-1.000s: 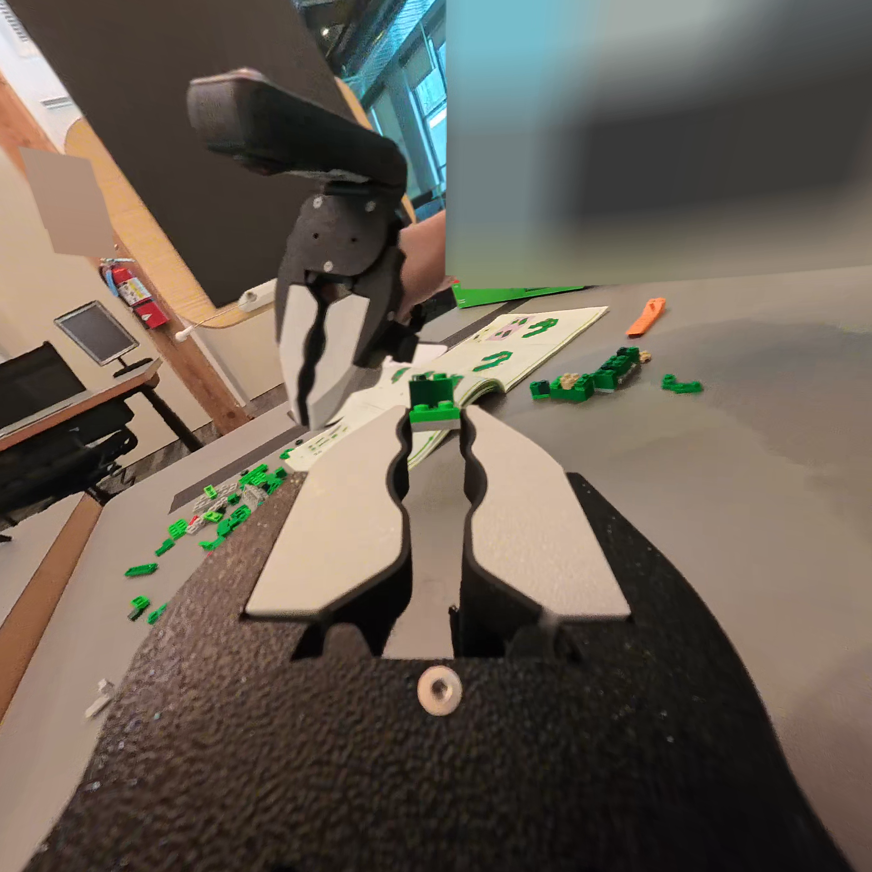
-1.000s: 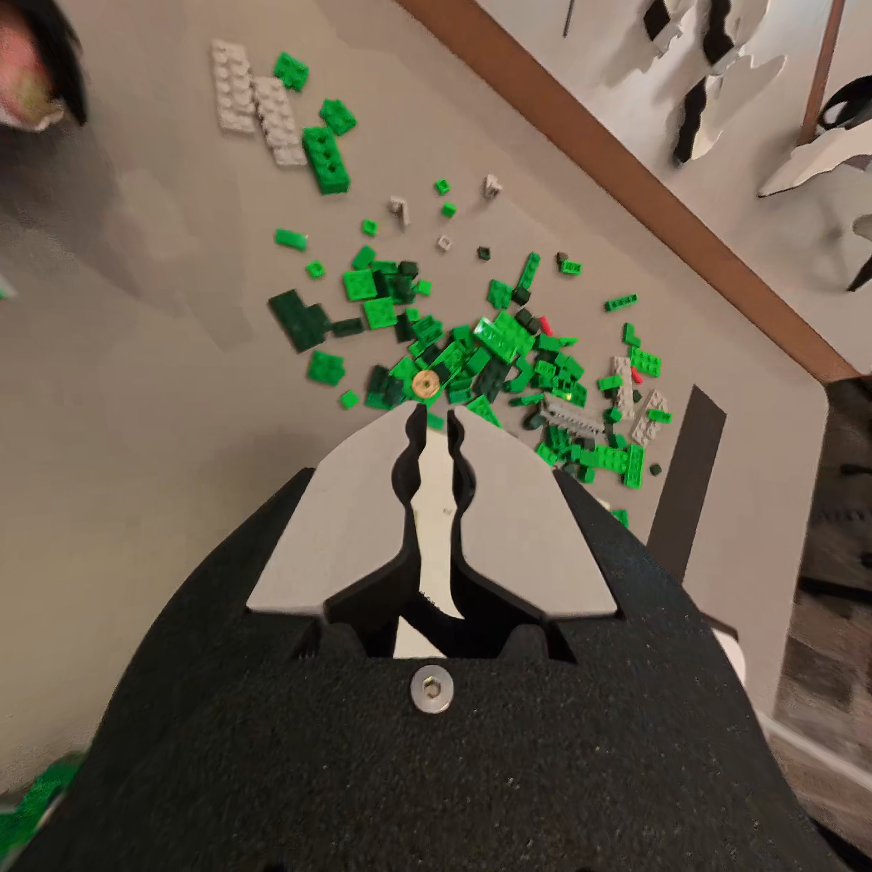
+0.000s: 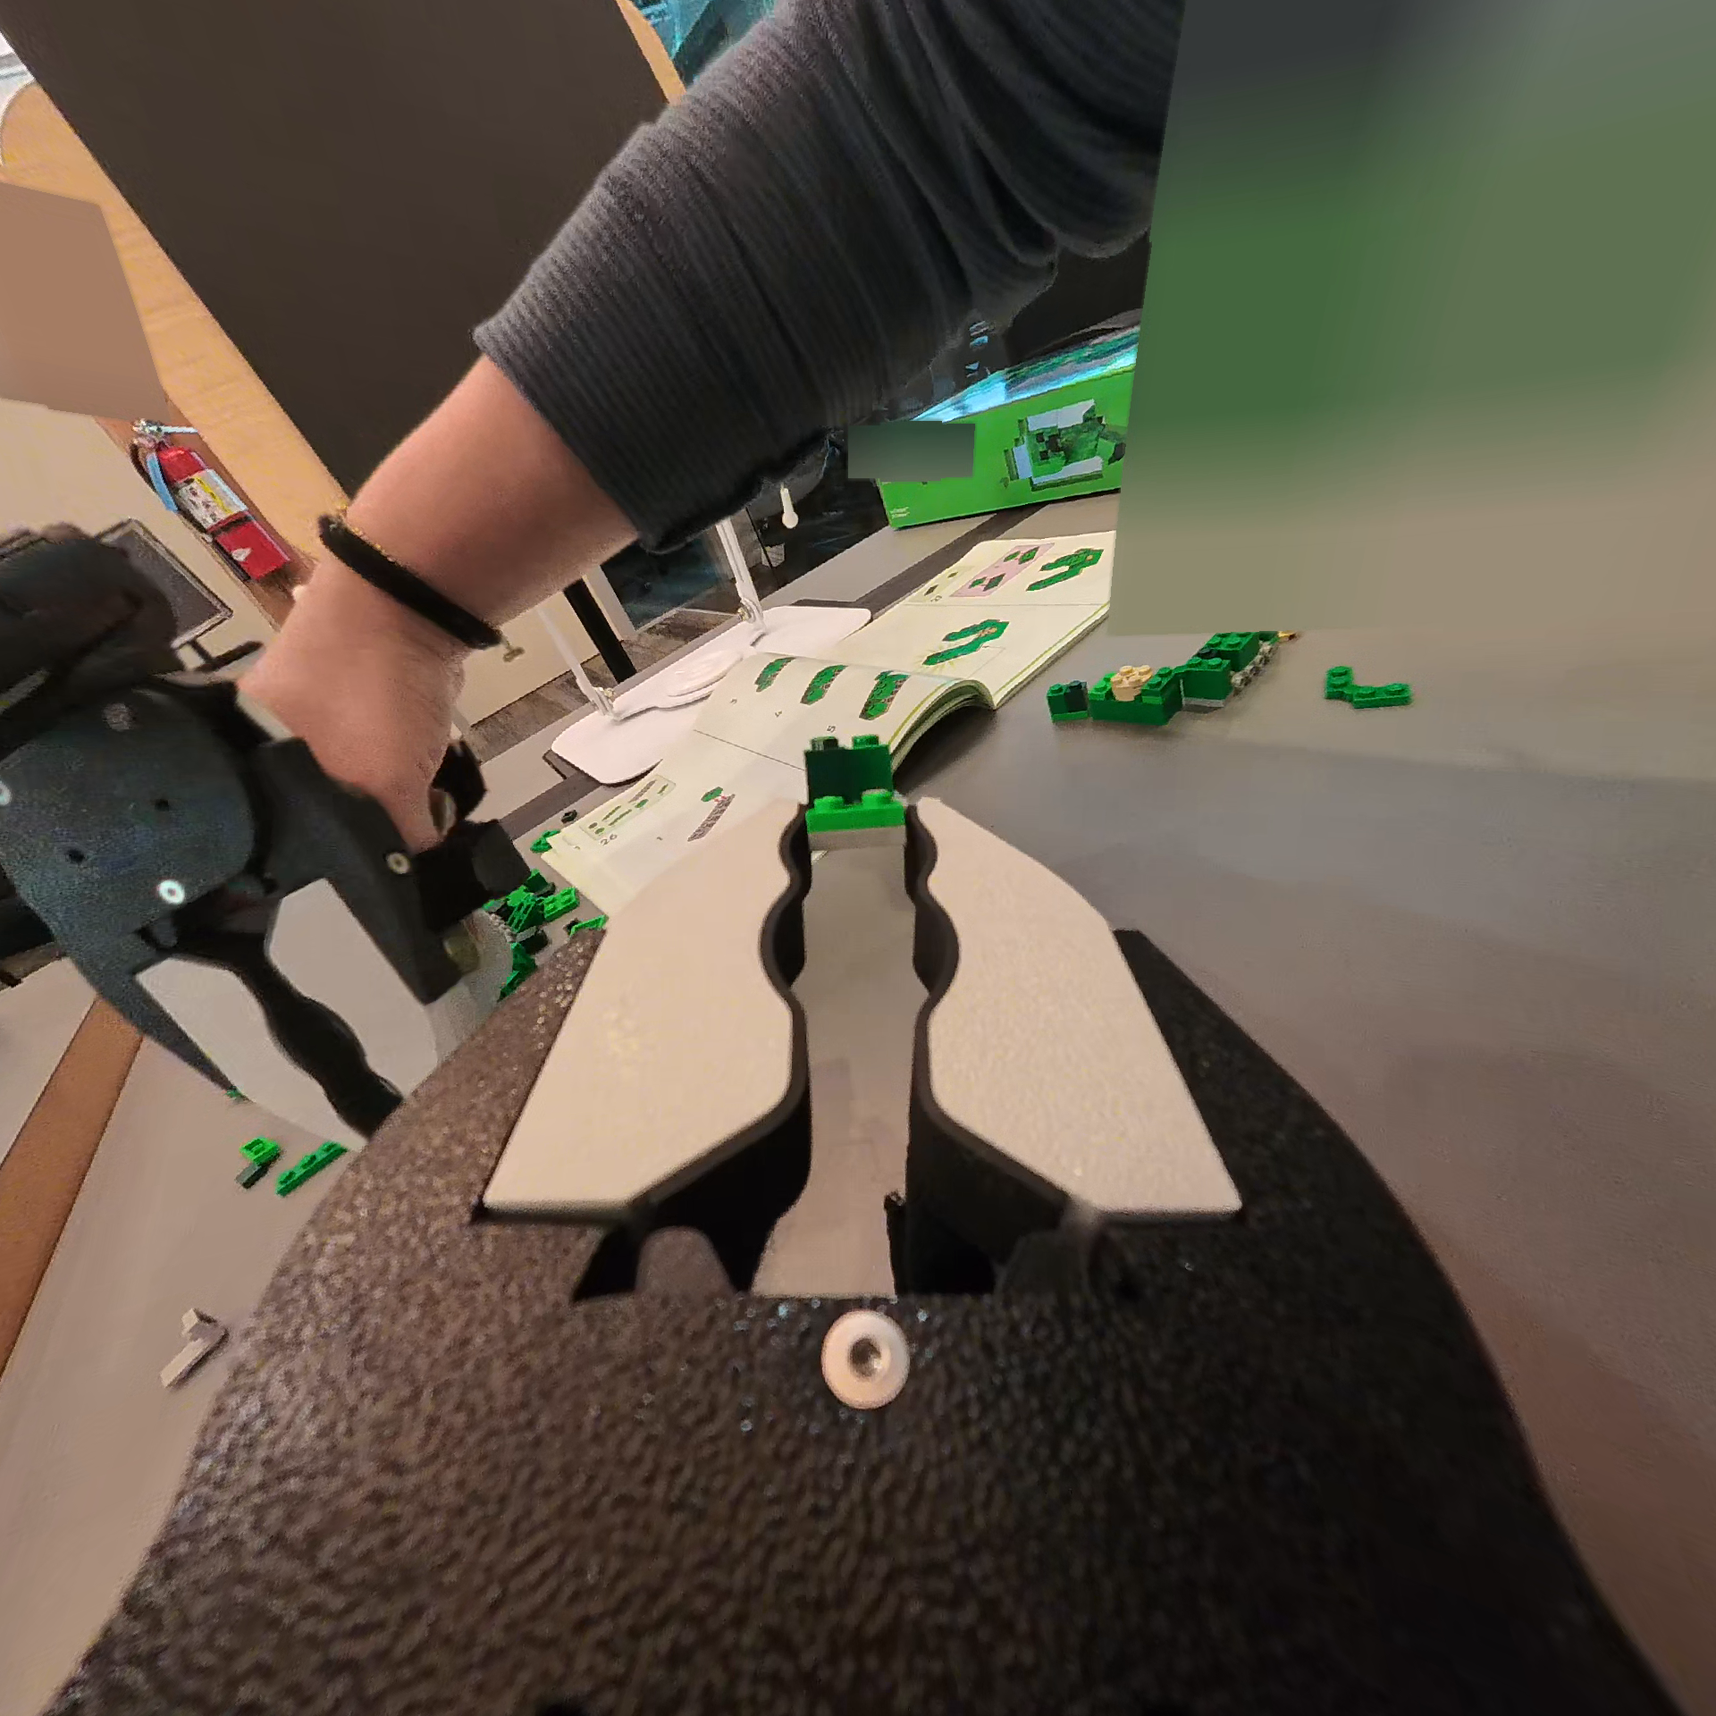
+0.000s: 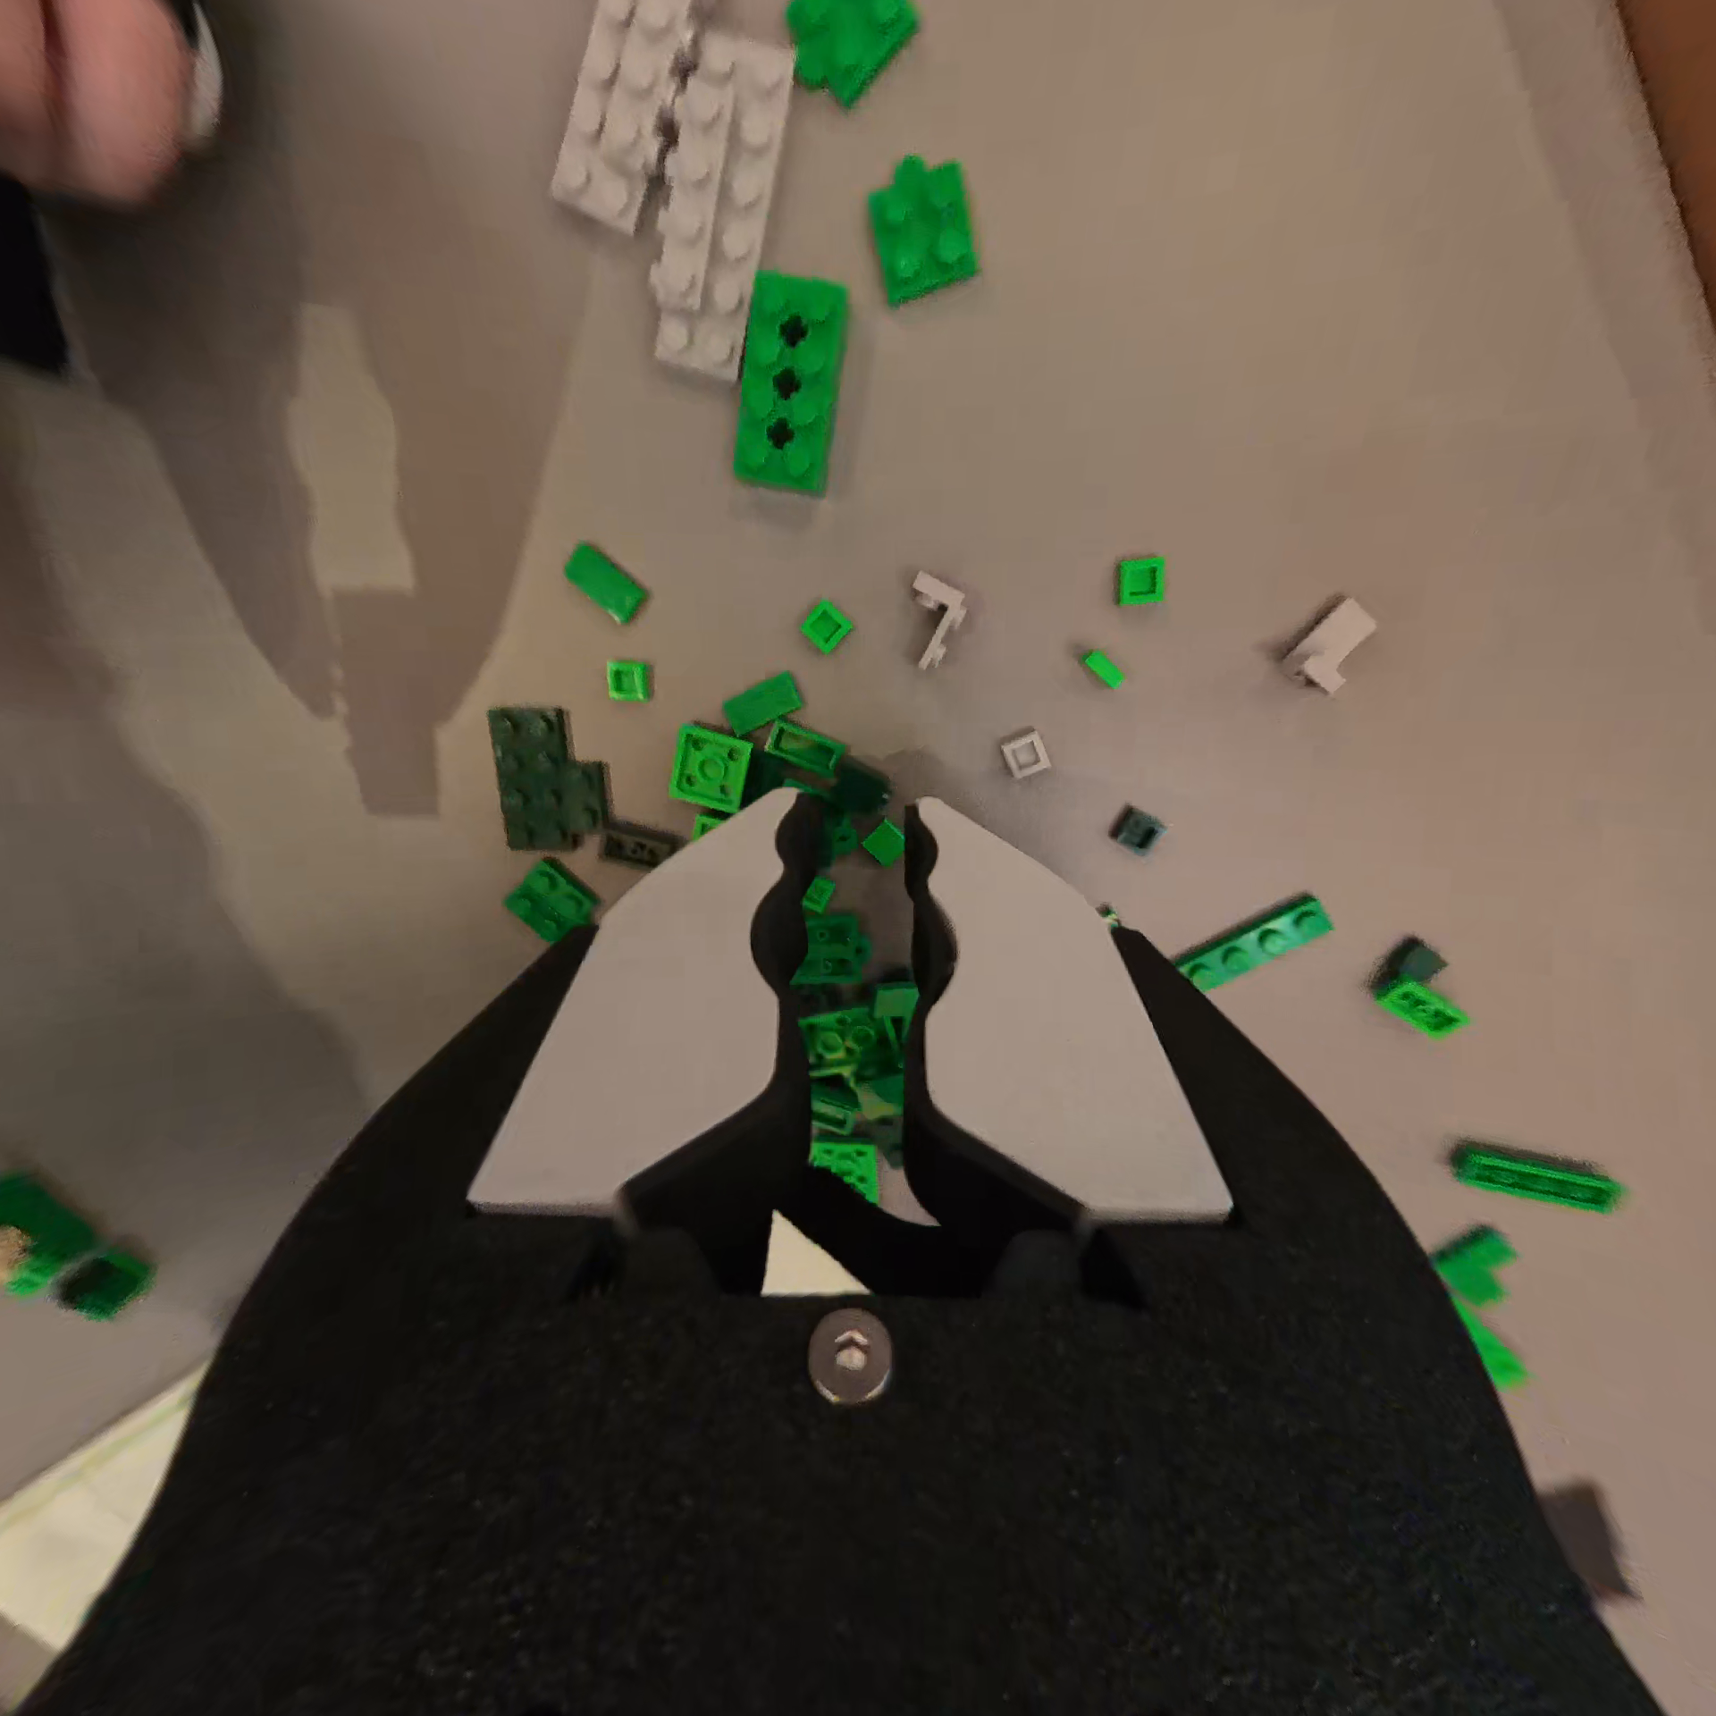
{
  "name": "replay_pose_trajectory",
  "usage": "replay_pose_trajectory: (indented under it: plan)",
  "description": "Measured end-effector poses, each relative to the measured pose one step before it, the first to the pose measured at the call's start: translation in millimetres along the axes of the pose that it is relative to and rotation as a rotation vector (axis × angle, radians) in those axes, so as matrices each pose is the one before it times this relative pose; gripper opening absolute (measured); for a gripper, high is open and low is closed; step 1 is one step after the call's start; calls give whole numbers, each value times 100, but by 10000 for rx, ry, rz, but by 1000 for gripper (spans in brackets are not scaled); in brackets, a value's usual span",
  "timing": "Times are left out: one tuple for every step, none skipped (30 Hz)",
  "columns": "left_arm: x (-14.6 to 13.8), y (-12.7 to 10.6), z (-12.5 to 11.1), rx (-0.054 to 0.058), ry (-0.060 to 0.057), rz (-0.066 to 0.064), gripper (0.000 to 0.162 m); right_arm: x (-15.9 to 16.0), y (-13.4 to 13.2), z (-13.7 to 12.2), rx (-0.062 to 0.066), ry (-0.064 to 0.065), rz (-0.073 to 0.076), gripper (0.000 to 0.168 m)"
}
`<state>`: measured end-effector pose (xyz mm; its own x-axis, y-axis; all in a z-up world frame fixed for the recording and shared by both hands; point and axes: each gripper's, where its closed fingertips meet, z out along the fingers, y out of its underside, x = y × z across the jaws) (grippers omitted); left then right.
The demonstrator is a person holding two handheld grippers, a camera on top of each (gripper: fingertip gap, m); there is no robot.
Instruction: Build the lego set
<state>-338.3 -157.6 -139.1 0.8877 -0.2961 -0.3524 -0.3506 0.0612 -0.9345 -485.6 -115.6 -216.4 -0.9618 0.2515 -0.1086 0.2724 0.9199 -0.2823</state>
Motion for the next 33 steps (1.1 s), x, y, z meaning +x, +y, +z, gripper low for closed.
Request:
replay_pose_trajectory:
  plan:
    - [6,23,15,-11,17,-14,18,-80,-152,101,207,-327,450,20]
    - [26,17,19,-9,24,-17,18,131,-105,117,154,-90,220,19]
    - [5,6,5,-2,10,-6,18,227,8,151,41,62,16,19]
    - [-11,-7,-7,8,-4,0,18,194,152,184,-102,75,-32,18]
    - [-12,-6,-9,9,-1,-6,18,-46,66,174,-83,-69,-36,20]
    - [-17,-9,-2,3,-6,-4,18,-81,-172,66,62,-77,19,15]
    - [-7,-10,-15,9,-2,2,18,-34,-166,21,46,6,-86,10]
    - [-18,-12,-4,8,-12,8,18,26,-56,-60,-17,100,-134,9]
    - [-39,-3,-19,4,-25,5,18,66,12,-164,-40,195,-148,7]
    - [-75,-16,-41,14,-40,-5,18,16,86,-294,-23,275,-214,6]
    - [-101,-39,-56,29,-54,-17,18,-89,101,-440,25,354,-258,6]
    - [-149,-21,-64,32,-74,-31,18,-274,60,-588,128,394,-265,6]
    - [-188,-3,-68,13,-91,-63,18,-423,58,-725,161,442,-205,6]
    - [-204,49,-60,-19,-103,-71,18,-499,107,-839,150,533,-190,6]
    - [-238,129,-39,-71,-117,-68,18,-640,10,-979,235,580,-189,6]
    - [-298,257,-20,-148,-148,-81,18,-744,-11,-1093,237,610,-133,6]
    - [-233,388,21,-215,-81,-134,18,-680,-17,-1199,212,769,-134,6]
    - [-110,435,101,-247,40,-219,18,-764,-50,-1292,223,781,-108,6]
    - [52,265,128,-195,118,-136,18,-809,-68,-1333,207,740,47,6]
    - [191,147,132,-118,114,58,18,-1001,-10,-1326,144,575,166,6]
    - [336,236,192,-200,184,124,18,-1274,30,-1279,112,356,246,6]
    - [447,297,272,-260,270,110,18,-1450,107,-1180,57,198,290,6]
    - [383,148,250,-167,210,76,18,-1382,202,-1094,13,197,289,6]
    - [392,-254,196,102,197,-11,18,-1316,132,-982,57,153,314,6]
    - [490,-503,141,229,262,-106,18,-1246,-94,-938,142,90,301,6]
    - [472,-409,175,108,269,-108,18,-1045,-325,-883,226,73,343,6]
    - [386,-284,227,4,212,-22,18,-823,-520,-815,268,102,368,6]
    - [453,-368,292,61,227,49,18,-668,-600,-751,218,167,291,6]
    - [501,-530,346,169,219,45,18,-511,-487,-688,40,260,166,6]
    - [560,-602,438,216,221,32,18,-291,-331,-671,-100,454,21,6]
    - [542,-566,540,207,179,9,18,-446,-301,-692,-108,400,-54,6]
    - [509,-431,628,141,156,-39,18,-470,-257,-736,-119,397,15,5]
    - [577,-344,669,123,205,-51,18,-365,-76,-787,-140,473,59,6]
